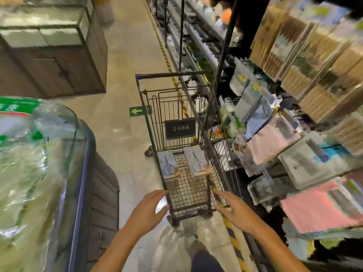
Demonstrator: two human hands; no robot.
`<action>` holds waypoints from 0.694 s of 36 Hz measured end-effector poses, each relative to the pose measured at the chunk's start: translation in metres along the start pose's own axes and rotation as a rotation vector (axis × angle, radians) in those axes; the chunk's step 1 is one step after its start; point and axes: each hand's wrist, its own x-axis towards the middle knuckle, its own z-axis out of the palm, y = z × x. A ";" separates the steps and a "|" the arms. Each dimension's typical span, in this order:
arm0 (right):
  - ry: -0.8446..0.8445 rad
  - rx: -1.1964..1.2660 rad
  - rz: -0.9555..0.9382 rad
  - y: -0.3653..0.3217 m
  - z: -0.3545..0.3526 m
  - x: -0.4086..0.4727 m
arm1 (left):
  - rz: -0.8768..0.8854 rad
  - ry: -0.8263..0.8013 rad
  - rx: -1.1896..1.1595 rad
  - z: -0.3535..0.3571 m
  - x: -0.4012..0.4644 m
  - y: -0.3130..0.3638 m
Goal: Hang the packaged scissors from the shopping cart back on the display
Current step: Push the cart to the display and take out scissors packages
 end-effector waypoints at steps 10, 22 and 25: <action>-0.090 0.119 0.045 0.036 -0.048 0.124 | -0.071 -0.081 0.043 -0.003 0.128 0.020; -0.261 0.069 0.153 0.063 -0.055 0.237 | -0.261 -0.235 -0.046 0.054 0.234 -0.015; -0.283 0.075 0.194 0.077 -0.035 0.260 | -0.279 -0.261 -0.063 0.067 0.257 -0.019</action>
